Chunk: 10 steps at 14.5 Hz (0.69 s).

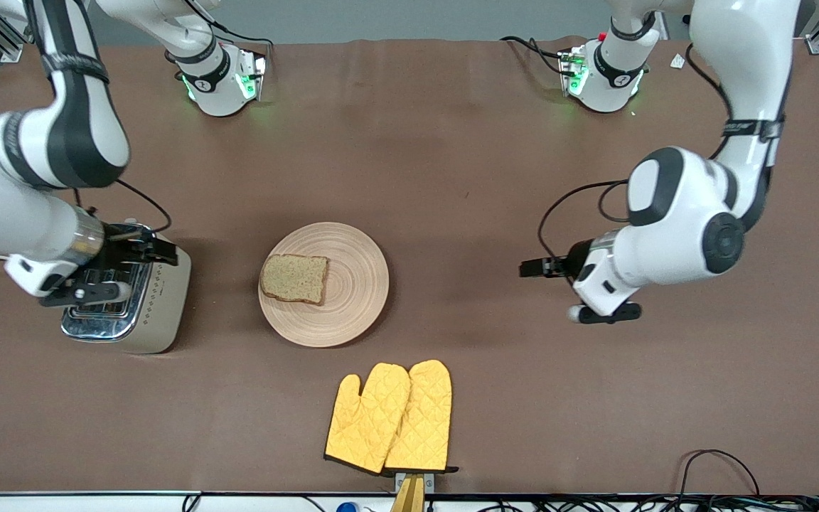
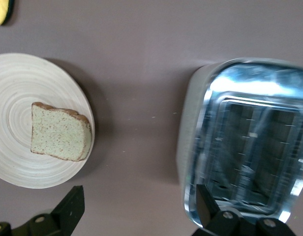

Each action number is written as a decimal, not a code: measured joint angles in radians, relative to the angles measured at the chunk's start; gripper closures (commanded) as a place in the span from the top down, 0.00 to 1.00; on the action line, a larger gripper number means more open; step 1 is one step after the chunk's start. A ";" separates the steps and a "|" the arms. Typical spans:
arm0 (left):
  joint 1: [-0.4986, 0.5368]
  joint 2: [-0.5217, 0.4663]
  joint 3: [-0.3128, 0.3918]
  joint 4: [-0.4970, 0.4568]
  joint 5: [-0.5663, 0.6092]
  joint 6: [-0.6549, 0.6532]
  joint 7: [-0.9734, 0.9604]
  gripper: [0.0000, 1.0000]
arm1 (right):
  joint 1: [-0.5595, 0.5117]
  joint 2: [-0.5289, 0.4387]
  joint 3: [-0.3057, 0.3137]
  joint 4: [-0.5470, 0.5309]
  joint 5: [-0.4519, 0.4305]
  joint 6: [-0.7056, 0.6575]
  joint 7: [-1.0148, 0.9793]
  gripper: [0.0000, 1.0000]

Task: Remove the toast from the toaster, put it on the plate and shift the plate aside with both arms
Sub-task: 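Withdraw the right gripper while the left gripper reaches the plate rim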

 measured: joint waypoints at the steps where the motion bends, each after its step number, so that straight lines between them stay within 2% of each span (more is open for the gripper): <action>1: -0.003 0.030 -0.034 0.001 -0.005 0.050 0.000 1.00 | -0.003 -0.019 -0.009 0.016 -0.007 -0.012 0.000 1.00; 6: -0.017 0.210 -0.176 0.041 -0.050 0.280 0.050 1.00 | -0.047 -0.115 -0.027 0.059 -0.064 -0.067 -0.032 1.00; 10: -0.047 0.340 -0.238 0.107 -0.149 0.431 0.159 1.00 | -0.088 -0.136 -0.028 0.135 -0.068 -0.173 -0.049 1.00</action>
